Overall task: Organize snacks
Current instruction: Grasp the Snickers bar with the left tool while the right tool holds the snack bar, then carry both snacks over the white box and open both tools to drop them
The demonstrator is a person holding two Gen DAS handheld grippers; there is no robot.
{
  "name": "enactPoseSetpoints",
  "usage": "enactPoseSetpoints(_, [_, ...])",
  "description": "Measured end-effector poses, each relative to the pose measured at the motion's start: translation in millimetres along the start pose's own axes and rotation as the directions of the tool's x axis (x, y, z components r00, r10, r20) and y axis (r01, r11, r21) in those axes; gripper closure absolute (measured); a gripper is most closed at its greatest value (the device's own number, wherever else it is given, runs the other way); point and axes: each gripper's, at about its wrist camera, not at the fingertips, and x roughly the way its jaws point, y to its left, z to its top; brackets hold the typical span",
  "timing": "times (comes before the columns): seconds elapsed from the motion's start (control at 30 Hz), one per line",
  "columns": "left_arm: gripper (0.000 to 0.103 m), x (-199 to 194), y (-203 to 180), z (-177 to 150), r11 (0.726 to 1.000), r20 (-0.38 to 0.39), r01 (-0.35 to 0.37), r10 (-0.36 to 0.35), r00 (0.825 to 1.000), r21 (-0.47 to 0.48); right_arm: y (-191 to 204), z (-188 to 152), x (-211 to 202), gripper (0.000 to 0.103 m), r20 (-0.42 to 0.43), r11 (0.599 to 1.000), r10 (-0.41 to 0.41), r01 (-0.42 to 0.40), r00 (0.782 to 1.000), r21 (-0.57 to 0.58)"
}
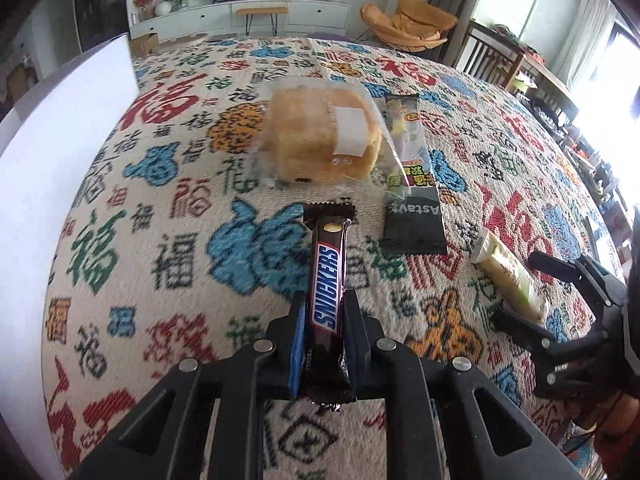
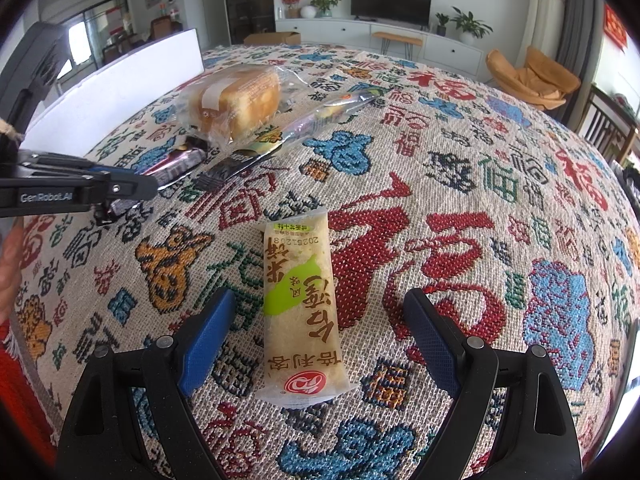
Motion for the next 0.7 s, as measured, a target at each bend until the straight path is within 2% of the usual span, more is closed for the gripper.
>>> enactPoseSetpoints(0.07, [0.086, -24, 13, -14, 0.999, 0.027, 0.007, -0.006, 1.0, -0.034, -4, 2, -1, 0.014, -0.012, 0.999, 0.043, -0.043, 0.999, 0.004])
enactPoseSetpoints(0.2, [0.086, -71, 36, -31, 0.995, 0.106, 0.012, -0.002, 0.994, -0.094, -15, 25, 3, 0.017, -0.126, 0.987, 0.15, -0.142, 0.981, 0.073])
enactPoseSetpoints(0.23, [0.086, -81, 40, -34, 0.993, 0.126, 0.018, -0.003, 0.992, -0.113, -13, 31, 5, 0.017, -0.146, 0.987, 0.152, -0.142, 0.978, 0.075])
enactPoseSetpoints(0.3, [0.086, -100, 47, -37, 0.989, 0.164, 0.023, 0.001, 0.987, -0.145, -2, 40, 15, 0.018, -0.21, 0.995, 0.102, -0.102, 0.972, 0.014])
enactPoseSetpoints(0.33, [0.086, -111, 52, -39, 0.987, 0.183, 0.03, 0.0, 0.983, -0.16, 6, 41, 22, 0.028, -0.252, 0.997, 0.058, -0.069, 0.966, -0.036])
enactPoseSetpoints(0.37, [0.086, -121, 56, -40, 0.984, 0.203, 0.038, -0.002, 0.979, -0.174, 13, 42, 22, 0.044, -0.266, 0.996, 0.01, -0.034, 0.964, -0.085])
enactPoseSetpoints(0.4, [0.086, -133, 62, -42, 0.982, 0.222, 0.043, 0.0, 0.975, -0.187, 17, 43, 19, 0.069, -0.27, 0.994, 0.011, -0.039, 0.963, -0.099])
enactPoseSetpoints(0.43, [0.086, -146, 70, -43, 0.979, 0.239, 0.043, 0.007, 0.971, -0.202, 20, 44, 17, 0.073, -0.293, 0.995, 0.001, -0.03, 0.956, -0.094])
enactPoseSetpoints(0.57, [0.086, -191, 122, -43, 0.959, 0.281, 0.011, 0.071, 0.957, -0.282, 41, 68, -12, 0.073, -0.224, 0.992, 0.082, -0.102, 0.971, -0.077])
enactPoseSetpoints(0.63, [0.086, -207, 156, -42, 0.941, 0.281, -0.059, 0.159, 0.946, -0.334, 69, 97, -30, 0.073, -0.155, 0.981, 0.167, -0.18, 0.974, -0.078])
enactPoseSetpoints(0.7, [0.086, -217, 191, -41, 0.911, 0.262, -0.118, 0.234, 0.936, -0.395, 107, 130, -49, 0.073, -0.083, 0.957, 0.264, -0.271, 0.961, -0.101])
